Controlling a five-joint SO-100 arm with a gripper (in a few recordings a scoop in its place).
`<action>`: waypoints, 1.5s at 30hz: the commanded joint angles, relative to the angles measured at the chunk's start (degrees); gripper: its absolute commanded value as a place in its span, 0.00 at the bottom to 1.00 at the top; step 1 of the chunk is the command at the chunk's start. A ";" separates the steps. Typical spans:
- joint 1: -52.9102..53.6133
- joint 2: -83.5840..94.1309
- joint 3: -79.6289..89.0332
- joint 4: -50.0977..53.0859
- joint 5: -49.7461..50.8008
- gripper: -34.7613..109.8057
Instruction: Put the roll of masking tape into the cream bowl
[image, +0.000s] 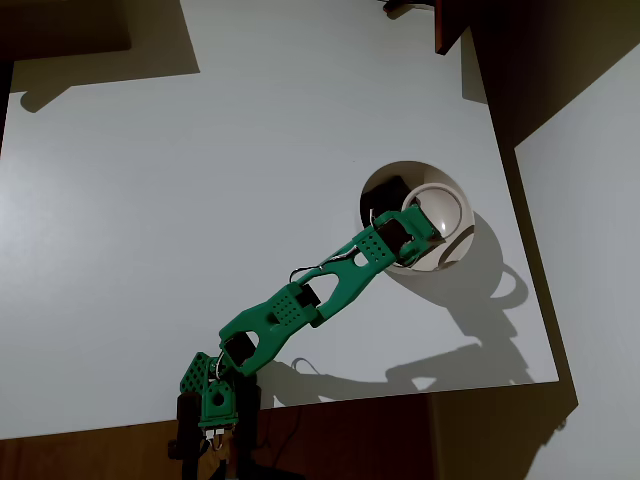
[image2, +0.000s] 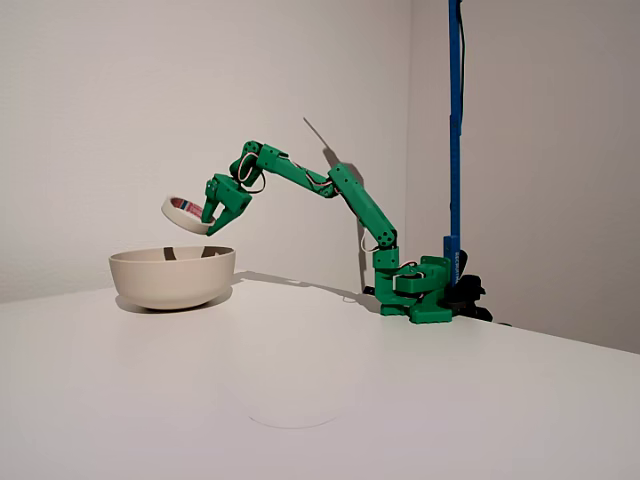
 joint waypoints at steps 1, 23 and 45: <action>1.14 2.99 -5.71 -0.70 1.85 0.31; -8.61 18.54 -5.80 9.14 8.09 0.18; -43.07 47.02 -5.36 31.73 2.81 0.18</action>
